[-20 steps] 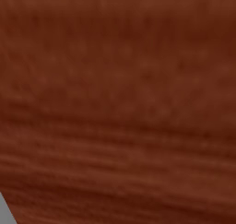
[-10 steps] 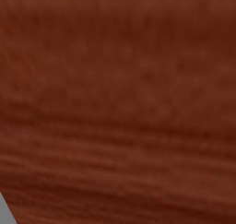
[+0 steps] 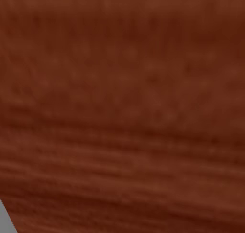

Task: Pull the toaster oven rack outwards. Pick up the baguette from the plate and place it on the toaster oven rack. Close the toaster oven door fully and set the temperature to the lowest setting.

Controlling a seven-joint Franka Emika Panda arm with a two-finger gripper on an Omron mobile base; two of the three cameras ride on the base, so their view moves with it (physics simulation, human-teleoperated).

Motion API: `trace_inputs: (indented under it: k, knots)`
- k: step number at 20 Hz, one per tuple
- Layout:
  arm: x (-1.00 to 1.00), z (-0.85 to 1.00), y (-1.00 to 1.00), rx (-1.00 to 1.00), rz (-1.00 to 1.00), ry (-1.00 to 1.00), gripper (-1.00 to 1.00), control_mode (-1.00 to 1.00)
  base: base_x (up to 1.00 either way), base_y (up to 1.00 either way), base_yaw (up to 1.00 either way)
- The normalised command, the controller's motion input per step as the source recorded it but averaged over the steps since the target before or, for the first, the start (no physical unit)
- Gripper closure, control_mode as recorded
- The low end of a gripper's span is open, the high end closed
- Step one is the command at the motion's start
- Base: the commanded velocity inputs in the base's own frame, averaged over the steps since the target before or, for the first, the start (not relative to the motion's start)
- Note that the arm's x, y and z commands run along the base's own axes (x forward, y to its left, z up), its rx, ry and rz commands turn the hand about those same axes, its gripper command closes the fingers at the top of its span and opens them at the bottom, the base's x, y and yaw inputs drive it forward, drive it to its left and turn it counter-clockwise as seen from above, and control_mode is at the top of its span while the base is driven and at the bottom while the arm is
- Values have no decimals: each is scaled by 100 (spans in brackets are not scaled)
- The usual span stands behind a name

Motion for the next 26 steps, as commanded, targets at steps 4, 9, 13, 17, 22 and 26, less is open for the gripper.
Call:
trace_inputs:
  k: [4, 9, 13, 17, 22, 26]
  knots:
    - [4, 0, 0, 0, 1, 0, -100, -100, 0, 0, 0]
    - [4, 0, -1, 0, 1, 0, -100, -100, 0, 0, 0]
    - [0, 0, -2, 0, 0, 0, -100, -100, 0, 0, 0]
    - [0, -2, -5, 0, 0, 0, -100, -100, 0, 0, 0]
    - [0, -3, -9, 0, 0, 1, -100, -100, 0, 0, 0]
    - [0, 0, -2, 0, 0, 0, -100, -100, 0, 0, 0]
